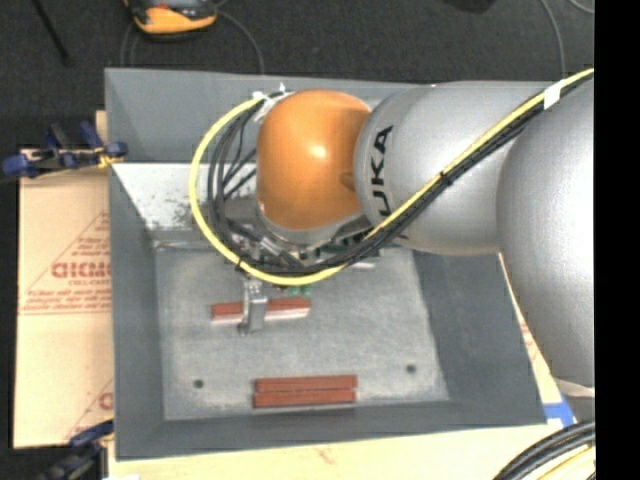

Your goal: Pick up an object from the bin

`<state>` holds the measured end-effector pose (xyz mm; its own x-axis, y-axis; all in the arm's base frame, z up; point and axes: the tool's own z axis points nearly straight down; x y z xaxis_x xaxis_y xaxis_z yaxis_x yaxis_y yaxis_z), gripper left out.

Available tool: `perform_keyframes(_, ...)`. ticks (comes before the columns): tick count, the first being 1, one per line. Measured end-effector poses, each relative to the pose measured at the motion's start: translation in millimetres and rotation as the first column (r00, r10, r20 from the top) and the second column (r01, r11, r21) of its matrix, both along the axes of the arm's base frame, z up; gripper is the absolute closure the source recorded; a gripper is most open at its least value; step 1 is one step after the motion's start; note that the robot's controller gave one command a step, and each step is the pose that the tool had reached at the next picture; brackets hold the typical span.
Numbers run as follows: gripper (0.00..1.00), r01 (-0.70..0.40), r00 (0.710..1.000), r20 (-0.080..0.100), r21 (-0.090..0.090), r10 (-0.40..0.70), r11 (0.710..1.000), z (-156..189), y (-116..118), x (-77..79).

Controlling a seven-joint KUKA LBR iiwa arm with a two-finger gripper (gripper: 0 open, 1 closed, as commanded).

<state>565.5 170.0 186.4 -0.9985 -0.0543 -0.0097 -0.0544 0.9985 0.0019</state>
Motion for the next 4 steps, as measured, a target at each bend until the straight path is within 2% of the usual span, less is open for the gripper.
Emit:
perform_keyframes(1,0.0,-0.139,0.99,-0.001,-0.003,0.139,0.99,-68,-45,15.4)
perform_keyframes(2,1.0,0.111,0.994,-0.007,0.0,-0.111,0.994,-115,-41,-13.4)
perform_keyframes(3,1.0,0.112,0.994,-0.007,0.0,-0.112,0.994,-115,-41,-13.4)
perform_keyframes(4,1.0,0.076,0.997,-0.007,-0.002,-0.076,0.997,3,-50,-46.1)
